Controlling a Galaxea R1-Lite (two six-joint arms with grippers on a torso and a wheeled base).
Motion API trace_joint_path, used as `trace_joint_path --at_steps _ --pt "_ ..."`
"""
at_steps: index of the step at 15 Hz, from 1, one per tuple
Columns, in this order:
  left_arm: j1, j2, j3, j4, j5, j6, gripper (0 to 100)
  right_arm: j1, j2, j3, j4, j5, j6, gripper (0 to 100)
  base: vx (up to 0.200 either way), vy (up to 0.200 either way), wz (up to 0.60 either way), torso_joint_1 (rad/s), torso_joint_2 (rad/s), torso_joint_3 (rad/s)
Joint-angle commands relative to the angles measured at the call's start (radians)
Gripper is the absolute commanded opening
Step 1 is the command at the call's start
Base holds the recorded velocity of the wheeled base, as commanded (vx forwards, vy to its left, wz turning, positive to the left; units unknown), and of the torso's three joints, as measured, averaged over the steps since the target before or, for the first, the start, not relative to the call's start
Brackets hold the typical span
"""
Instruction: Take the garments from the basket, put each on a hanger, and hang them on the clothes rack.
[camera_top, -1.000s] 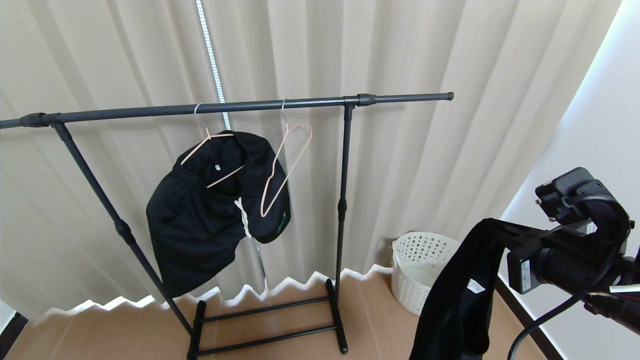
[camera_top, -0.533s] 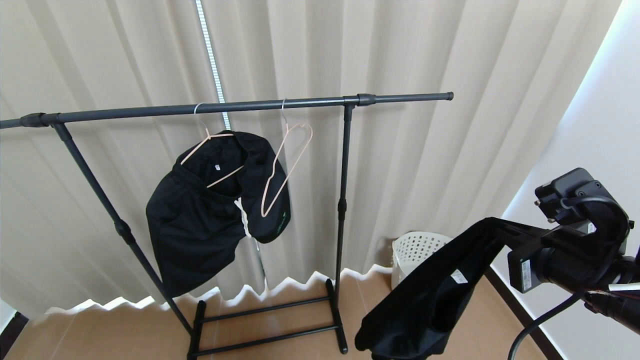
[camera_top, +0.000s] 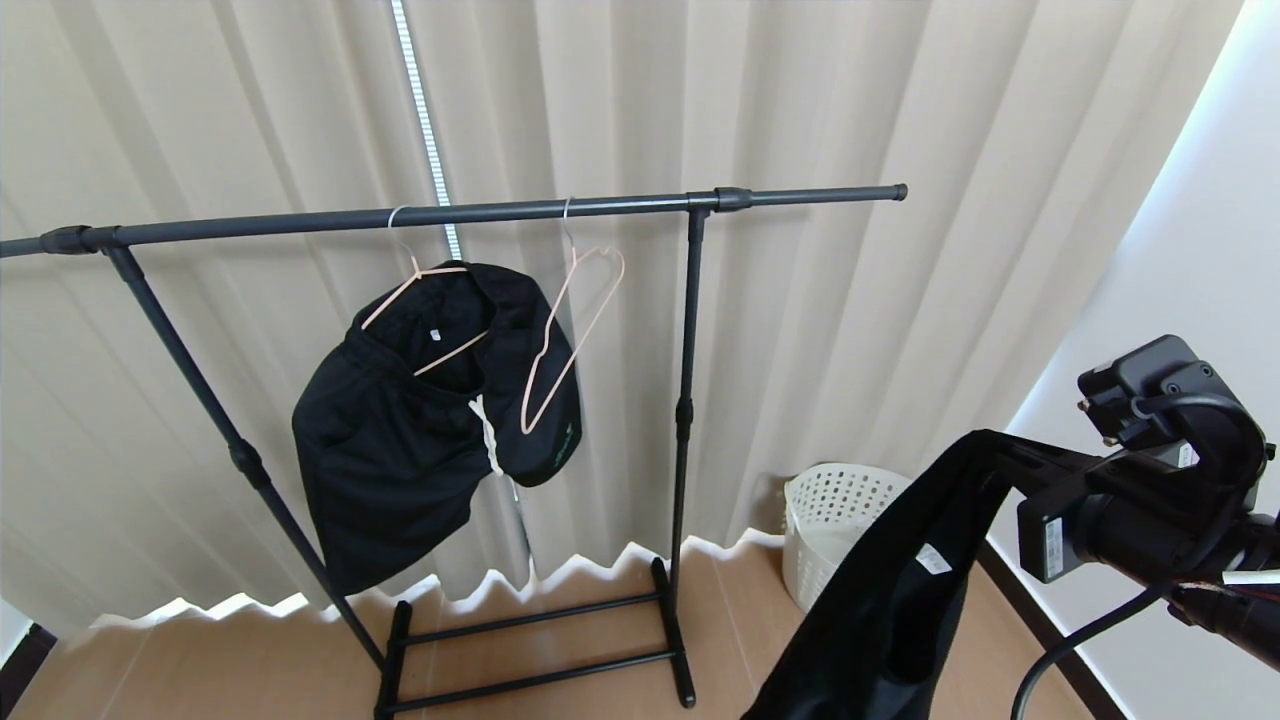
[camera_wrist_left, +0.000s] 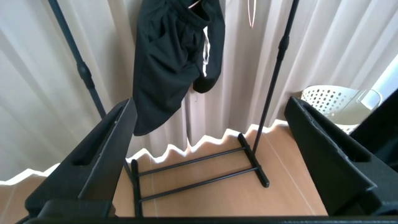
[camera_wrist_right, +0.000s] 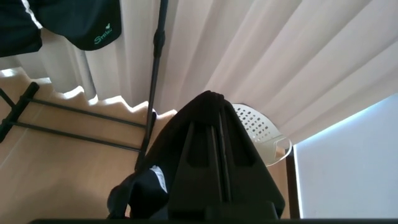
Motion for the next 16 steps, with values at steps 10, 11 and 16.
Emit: trace_joint_path --at_steps 10,11,16 --pt "-0.001 0.001 0.000 0.000 0.000 -0.001 100 0.001 0.021 0.019 -0.043 -0.001 -0.003 0 0.000 0.000 0.18 0.000 0.00 0.000" --pt "-0.003 0.026 0.000 0.001 -0.003 0.001 100 0.005 0.035 0.019 -0.045 -0.005 -0.017 0 0.000 0.000 0.00 0.000 0.00 0.000" --pt "0.042 0.391 -0.072 0.016 -0.015 0.103 100 0.111 0.097 -0.035 -0.033 -0.073 -0.039 0 0.000 0.000 0.00 0.000 0.00 0.000"
